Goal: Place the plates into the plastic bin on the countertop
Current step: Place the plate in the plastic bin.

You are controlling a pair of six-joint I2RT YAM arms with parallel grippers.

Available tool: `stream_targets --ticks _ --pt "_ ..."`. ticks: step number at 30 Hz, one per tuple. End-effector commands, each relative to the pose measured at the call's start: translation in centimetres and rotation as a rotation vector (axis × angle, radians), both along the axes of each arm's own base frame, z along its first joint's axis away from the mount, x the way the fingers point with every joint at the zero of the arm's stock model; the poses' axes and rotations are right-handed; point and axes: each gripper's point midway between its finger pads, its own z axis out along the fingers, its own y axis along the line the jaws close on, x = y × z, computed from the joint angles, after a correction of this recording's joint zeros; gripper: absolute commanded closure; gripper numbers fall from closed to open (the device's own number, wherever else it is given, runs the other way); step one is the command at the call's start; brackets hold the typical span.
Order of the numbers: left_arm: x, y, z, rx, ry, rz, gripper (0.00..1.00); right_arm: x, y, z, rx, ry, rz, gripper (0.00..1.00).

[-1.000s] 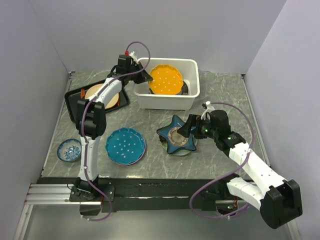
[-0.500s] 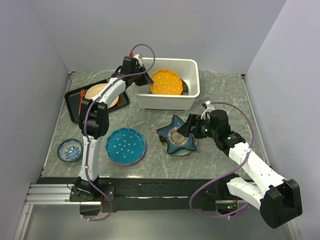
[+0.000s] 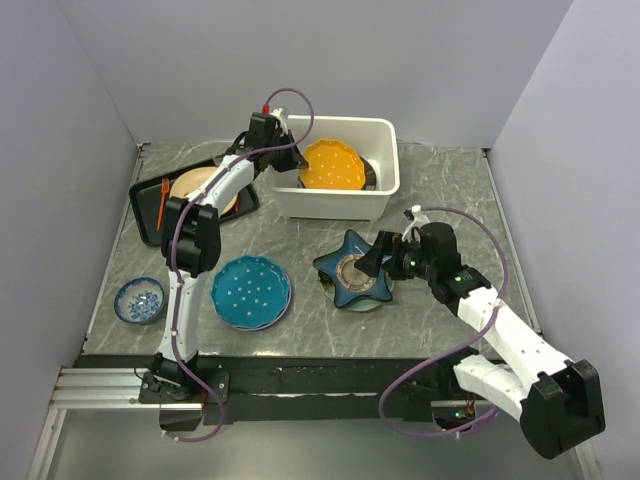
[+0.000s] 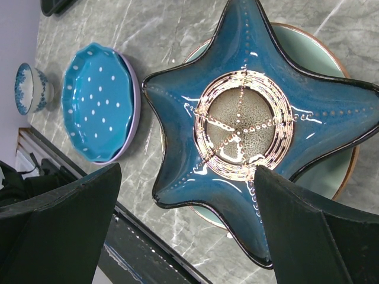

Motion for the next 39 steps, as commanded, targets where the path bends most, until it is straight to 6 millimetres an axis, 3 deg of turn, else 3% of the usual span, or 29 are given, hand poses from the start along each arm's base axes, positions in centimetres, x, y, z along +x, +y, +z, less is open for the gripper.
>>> stream_targets --ticks 1,28,39 --pt "1.0 -1.4 5.5 -0.060 -0.143 -0.039 0.88 0.4 -0.1 0.8 0.013 -0.037 -0.014 0.00" --pt "-0.7 0.7 6.5 0.023 -0.138 0.009 0.44 1.4 1.7 1.5 0.050 -0.049 0.079 0.00" --pt "-1.8 1.1 10.4 -0.005 -0.215 0.017 0.37 1.2 1.3 1.1 0.043 -0.048 0.062 0.00"
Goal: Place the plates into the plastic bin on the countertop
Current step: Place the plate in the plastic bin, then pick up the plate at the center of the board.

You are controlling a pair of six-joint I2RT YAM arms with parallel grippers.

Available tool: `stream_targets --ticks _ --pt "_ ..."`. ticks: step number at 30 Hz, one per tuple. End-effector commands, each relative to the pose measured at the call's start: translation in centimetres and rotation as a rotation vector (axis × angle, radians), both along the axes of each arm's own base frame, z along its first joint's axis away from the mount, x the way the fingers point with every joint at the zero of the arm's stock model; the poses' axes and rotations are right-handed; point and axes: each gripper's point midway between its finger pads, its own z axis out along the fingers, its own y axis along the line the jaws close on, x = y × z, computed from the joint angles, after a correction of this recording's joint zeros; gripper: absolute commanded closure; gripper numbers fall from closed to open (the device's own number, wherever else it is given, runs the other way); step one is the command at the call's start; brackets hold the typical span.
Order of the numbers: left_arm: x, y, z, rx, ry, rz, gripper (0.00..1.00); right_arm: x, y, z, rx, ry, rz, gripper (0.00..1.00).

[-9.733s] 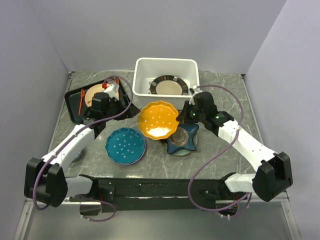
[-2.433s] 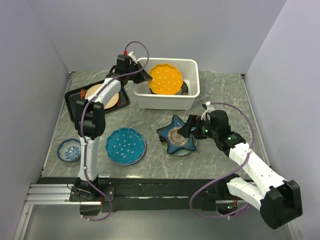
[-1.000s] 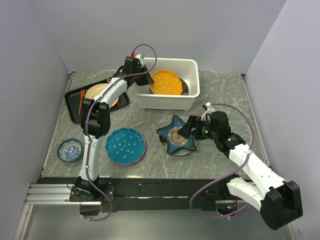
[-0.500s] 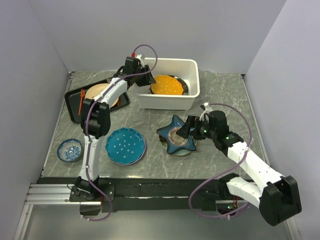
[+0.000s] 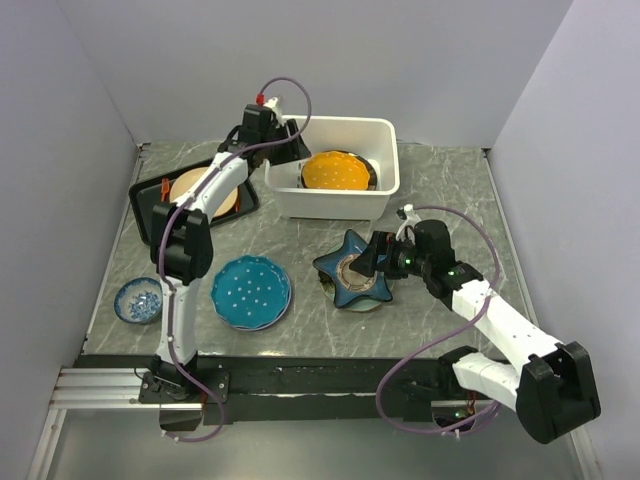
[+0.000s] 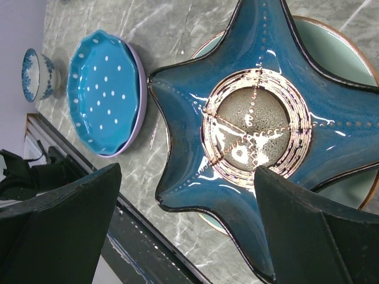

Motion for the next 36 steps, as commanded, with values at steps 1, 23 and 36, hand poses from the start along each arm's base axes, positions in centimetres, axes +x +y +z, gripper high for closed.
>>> stream_targets --ticks 1,23,36 --pt "-0.7 -0.2 6.4 -0.051 -0.147 -0.019 0.37 0.9 0.0 2.1 0.019 -0.082 -0.006 0.00" --pt "-8.2 0.4 9.7 -0.149 -0.210 -0.065 0.32 -0.2 -0.4 4.5 0.037 -0.114 -0.048 0.00" --pt "-12.6 3.8 8.1 -0.086 -0.177 0.023 0.29 -0.7 7.5 5.6 0.020 -0.119 0.186 0.00"
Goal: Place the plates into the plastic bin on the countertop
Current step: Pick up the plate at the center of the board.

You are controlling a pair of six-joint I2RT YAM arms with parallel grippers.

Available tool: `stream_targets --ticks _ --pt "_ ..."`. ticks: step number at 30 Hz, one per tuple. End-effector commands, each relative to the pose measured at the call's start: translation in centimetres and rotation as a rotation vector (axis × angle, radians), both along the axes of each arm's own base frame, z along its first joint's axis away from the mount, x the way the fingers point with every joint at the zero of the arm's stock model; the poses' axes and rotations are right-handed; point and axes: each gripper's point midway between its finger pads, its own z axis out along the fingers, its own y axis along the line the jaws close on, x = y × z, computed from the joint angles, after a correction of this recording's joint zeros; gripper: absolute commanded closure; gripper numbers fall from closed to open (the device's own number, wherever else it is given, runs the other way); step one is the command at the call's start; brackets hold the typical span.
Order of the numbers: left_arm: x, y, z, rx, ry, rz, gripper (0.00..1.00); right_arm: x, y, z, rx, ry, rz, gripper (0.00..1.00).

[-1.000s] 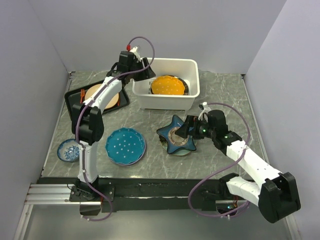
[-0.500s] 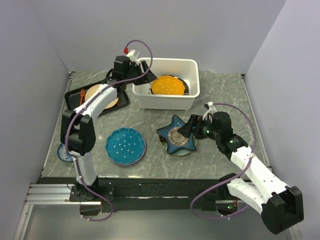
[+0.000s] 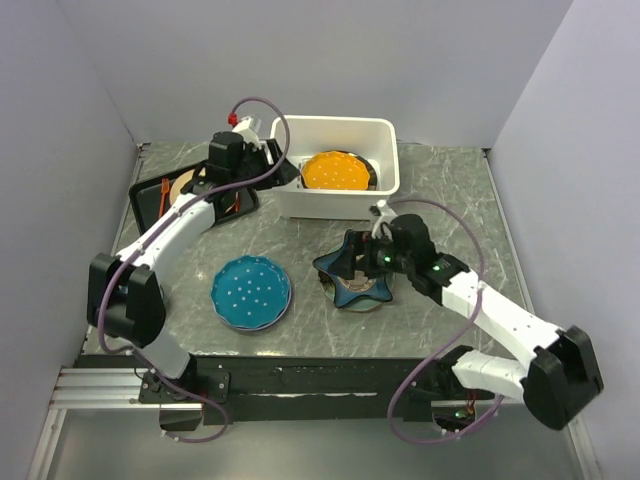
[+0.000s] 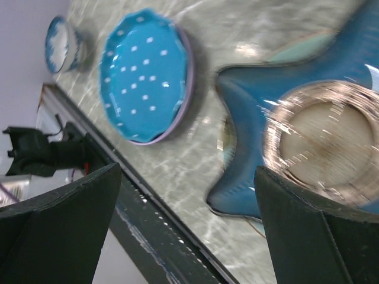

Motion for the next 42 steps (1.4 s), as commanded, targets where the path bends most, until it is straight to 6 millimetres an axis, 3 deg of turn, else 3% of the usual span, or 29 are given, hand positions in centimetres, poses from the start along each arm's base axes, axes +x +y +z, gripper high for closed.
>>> stream_targets --ticks 1,3,11,18,31,42 --pt "-1.1 1.2 1.6 0.006 -0.056 0.040 0.29 1.1 3.1 2.2 0.012 -0.072 0.070 0.01" --pt "-1.4 1.7 1.2 0.018 -0.050 0.061 0.29 1.0 4.3 2.5 0.014 -0.078 0.106 0.01" --pt "-3.8 3.7 -0.4 0.044 -0.014 0.123 0.27 1.9 7.4 0.6 -0.065 -0.054 0.159 0.06" --pt "-6.3 5.2 -3.9 0.054 0.076 0.168 0.27 1.9 9.7 -1.6 -0.111 -0.009 0.202 0.11" --pt "-10.1 8.6 -10.0 0.084 0.235 0.279 0.27 2.9 12.0 -4.6 -0.175 0.044 0.216 0.23" --pt "-11.9 12.3 -12.0 0.091 0.298 0.379 0.27 3.2 14.3 -7.7 -0.218 0.095 0.232 0.37"
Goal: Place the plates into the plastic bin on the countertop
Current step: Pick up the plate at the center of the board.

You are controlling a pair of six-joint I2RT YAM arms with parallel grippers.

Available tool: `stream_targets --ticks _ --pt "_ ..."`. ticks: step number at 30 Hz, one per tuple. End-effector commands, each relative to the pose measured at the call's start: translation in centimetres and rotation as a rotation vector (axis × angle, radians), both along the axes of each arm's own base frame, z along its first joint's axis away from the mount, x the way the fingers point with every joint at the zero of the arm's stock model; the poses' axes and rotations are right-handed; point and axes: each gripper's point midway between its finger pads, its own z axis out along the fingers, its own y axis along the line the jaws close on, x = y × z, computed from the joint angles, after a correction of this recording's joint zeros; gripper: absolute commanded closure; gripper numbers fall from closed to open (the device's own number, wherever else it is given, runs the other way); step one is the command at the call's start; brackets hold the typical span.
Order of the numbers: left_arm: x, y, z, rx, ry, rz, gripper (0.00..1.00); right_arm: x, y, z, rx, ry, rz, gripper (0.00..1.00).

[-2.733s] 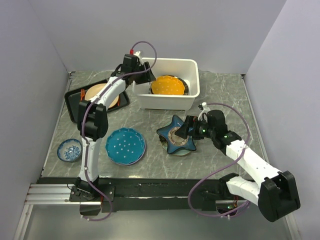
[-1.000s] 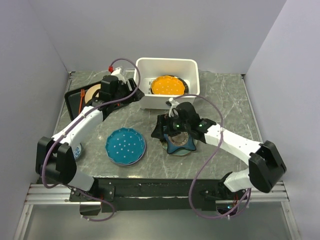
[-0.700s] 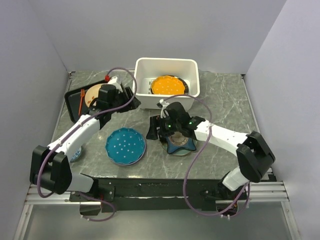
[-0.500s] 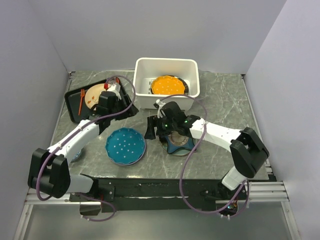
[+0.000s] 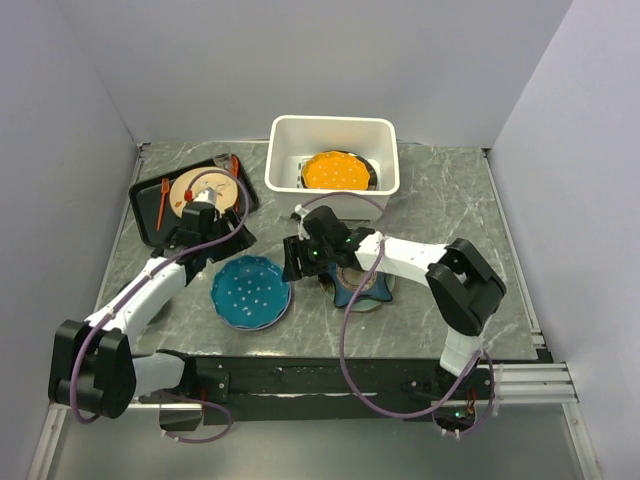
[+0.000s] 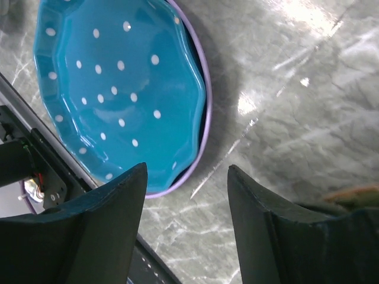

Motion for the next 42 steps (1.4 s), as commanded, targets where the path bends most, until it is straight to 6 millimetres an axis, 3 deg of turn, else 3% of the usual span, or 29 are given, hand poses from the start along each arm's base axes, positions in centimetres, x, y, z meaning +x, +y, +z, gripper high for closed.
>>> stream_targets --ticks 1,12,16,20,31,42 --pt "-0.5 1.1 0.7 0.000 -0.015 0.045 0.27 1.1 2.3 0.9 0.024 -0.035 0.008 0.39" --pt "-1.1 1.8 -0.4 0.002 0.008 0.053 0.27 1.7 3.2 -3.4 -0.116 -0.012 -0.024 0.44" --pt "-1.3 2.2 -0.7 0.009 0.018 0.065 0.27 2.3 2.5 -4.0 -0.170 -0.027 -0.057 0.77" --pt "-1.5 2.8 -1.0 0.014 0.023 0.080 0.27 3.2 1.2 -4.3 -0.238 -0.062 -0.102 0.91" --pt "-2.4 3.0 -3.4 0.018 0.072 0.079 0.27 5.5 -2.2 -3.6 -0.359 -0.143 -0.204 0.94" --pt "-3.6 4.0 -3.2 0.043 0.079 0.121 0.31 6.6 -4.6 -4.6 -0.392 -0.124 -0.262 0.95"
